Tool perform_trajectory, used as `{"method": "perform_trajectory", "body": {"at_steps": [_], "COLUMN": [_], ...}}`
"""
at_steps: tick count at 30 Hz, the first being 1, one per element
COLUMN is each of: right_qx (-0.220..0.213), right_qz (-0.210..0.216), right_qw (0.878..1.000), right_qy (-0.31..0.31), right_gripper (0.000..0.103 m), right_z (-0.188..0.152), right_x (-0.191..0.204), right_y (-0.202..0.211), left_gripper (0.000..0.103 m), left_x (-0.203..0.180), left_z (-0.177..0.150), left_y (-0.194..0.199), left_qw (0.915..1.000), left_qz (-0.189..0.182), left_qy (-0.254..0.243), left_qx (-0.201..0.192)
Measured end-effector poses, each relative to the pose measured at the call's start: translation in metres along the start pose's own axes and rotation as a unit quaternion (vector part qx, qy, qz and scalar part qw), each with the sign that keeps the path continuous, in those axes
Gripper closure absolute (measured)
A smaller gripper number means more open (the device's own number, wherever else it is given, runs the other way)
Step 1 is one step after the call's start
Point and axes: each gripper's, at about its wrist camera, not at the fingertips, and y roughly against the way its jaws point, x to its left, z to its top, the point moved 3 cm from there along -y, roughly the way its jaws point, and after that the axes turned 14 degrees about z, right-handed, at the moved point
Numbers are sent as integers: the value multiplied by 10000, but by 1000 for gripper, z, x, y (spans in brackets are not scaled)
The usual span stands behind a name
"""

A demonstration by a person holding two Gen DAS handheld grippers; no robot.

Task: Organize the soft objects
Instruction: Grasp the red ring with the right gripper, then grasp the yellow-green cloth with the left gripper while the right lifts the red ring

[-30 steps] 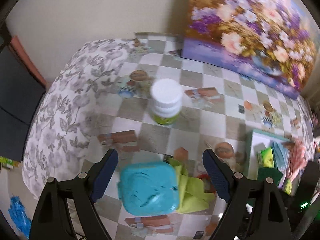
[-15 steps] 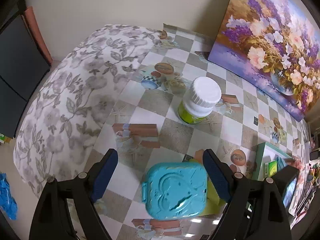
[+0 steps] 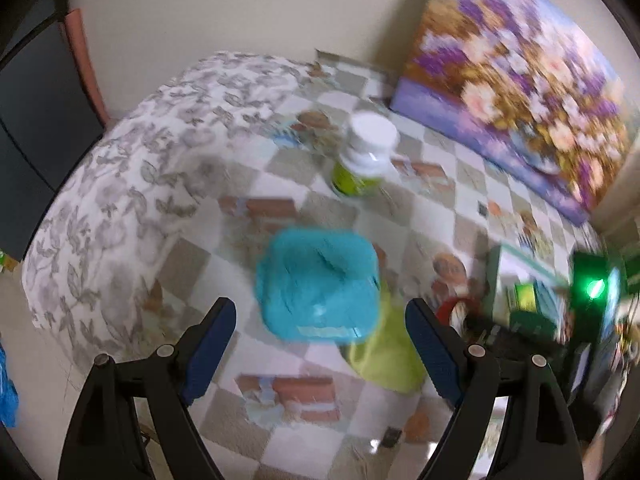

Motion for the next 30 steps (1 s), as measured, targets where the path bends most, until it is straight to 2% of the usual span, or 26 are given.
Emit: {"method": "perform_trajectory", "body": {"at_steps": [5,9,13,19,20,23,28,30], "right_qx": [-361,-538,-739,-939,-943,-924,-994,-1027], "right_qz": [-127,-303,-300,-274,-278,-286,-228,-207], "right_qw": [9992,9978,9961,9943,9943,9944,9937,9932], "right_qy": [-118,-221,-378,-421,-404,-414,-474,-511], "right_gripper": [92,92,92,92,92,92,92,92], "right_z": [0,-5,-10,-13,-13,-15,-20,-23], "right_x": [-19,-35,-47,-53,-53,-55,-59,-62], "right_y": [41,67,89,108,109,108,114,117], "left_gripper": [16,16,18,40,40,50,90,94], "left_x": [-23,-42,-56,-66,-67,-70,-76,-77], "left_z": [-30,-42,-52,-63,-62,-60,-61,-63], "left_y": [-17,-32,-54,-87,-87,-87,-82,-81], "left_qw": [9990,9977,9958,9925,9931,9938,9939,9939], "left_qz": [12,32,117,199,253,240,52,-52], "left_qy": [-363,-550,-684,-798,-826,-838,-916,-896], "left_qx": [273,406,601,899,795,688,608,648]}}
